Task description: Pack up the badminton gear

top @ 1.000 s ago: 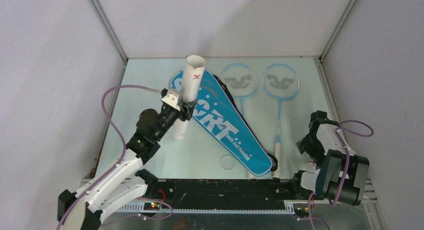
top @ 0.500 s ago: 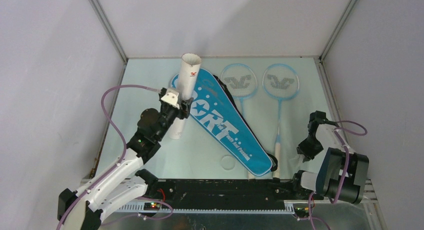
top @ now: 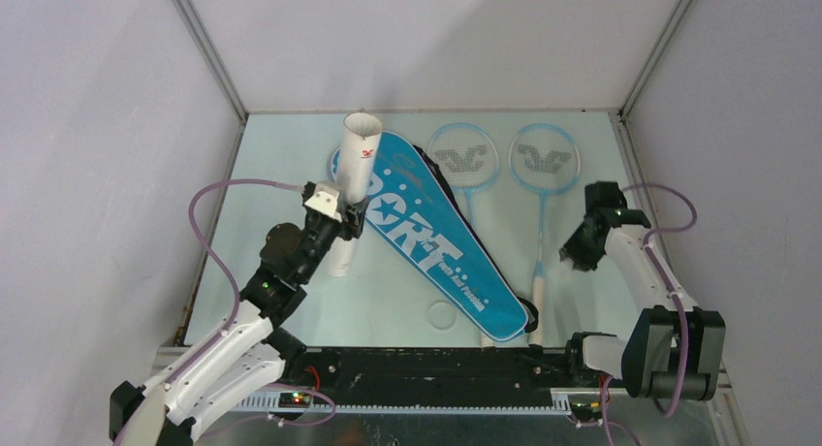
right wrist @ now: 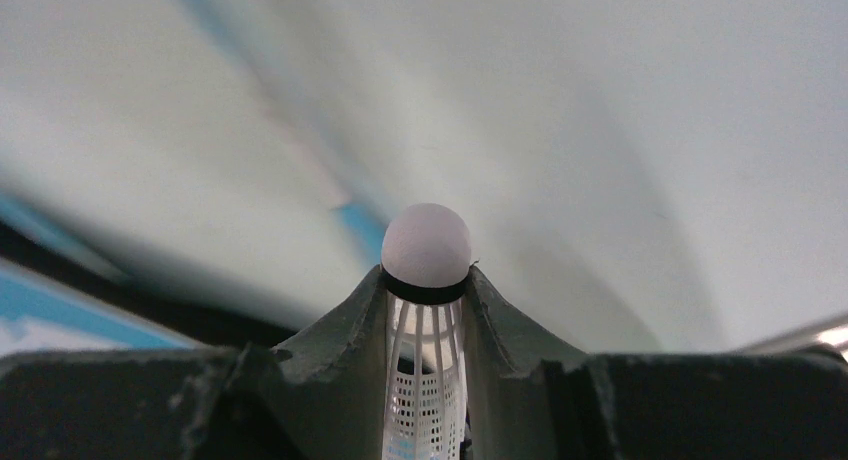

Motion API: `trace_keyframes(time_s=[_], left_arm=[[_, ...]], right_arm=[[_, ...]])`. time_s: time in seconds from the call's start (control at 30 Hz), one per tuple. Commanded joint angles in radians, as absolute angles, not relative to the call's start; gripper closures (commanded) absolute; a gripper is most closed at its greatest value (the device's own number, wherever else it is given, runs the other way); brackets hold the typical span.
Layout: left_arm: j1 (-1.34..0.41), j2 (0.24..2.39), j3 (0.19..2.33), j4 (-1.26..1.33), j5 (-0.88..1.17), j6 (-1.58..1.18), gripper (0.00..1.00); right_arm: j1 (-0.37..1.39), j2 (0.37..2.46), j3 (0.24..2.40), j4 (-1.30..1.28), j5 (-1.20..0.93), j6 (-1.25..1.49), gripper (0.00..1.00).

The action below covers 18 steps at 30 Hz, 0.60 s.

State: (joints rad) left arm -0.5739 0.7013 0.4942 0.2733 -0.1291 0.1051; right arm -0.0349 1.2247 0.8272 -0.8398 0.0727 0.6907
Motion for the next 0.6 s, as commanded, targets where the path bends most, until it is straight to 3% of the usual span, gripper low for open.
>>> trace_keyframes(time_s=[0.0, 0.43, 0.57], left_arm=[[-0.578, 0.645, 0.473, 0.361, -0.147, 0.093, 0.6], [-0.578, 0.661, 0.474, 0.314, 0.038, 0.116, 0.59], [-0.578, 0.635, 0.47, 0.295, 0.04, 0.114, 0.59]], right_arm=[[0.05, 1.252, 0.947, -0.744, -0.006, 0.652, 1.0], [0.273, 1.38, 1.149, -0.375, -0.518, 0.477, 0.94], [0.392, 1.461, 1.175, -0.43, -0.263, 0.285, 0.9]])
